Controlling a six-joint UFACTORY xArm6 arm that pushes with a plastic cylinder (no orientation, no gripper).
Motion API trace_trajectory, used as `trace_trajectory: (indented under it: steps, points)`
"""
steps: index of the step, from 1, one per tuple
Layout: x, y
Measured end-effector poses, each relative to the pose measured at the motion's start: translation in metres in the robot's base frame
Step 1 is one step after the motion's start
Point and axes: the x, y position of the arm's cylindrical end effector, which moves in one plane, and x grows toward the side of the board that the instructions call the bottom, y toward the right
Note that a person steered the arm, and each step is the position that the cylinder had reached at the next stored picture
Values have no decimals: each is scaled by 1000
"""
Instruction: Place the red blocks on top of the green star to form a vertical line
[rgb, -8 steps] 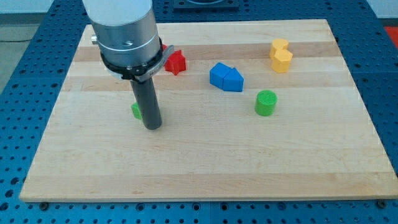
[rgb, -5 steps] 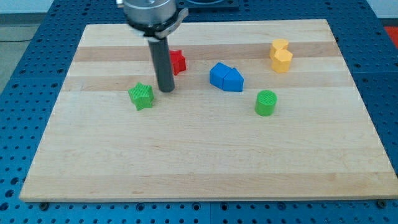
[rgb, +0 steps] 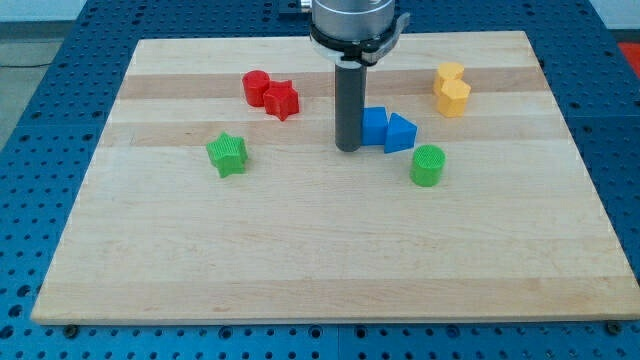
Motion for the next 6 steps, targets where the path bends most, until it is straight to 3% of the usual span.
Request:
trace_trajectory:
  steps: [3, 6]
  points:
    - [0, -16]
    - [-86, -18]
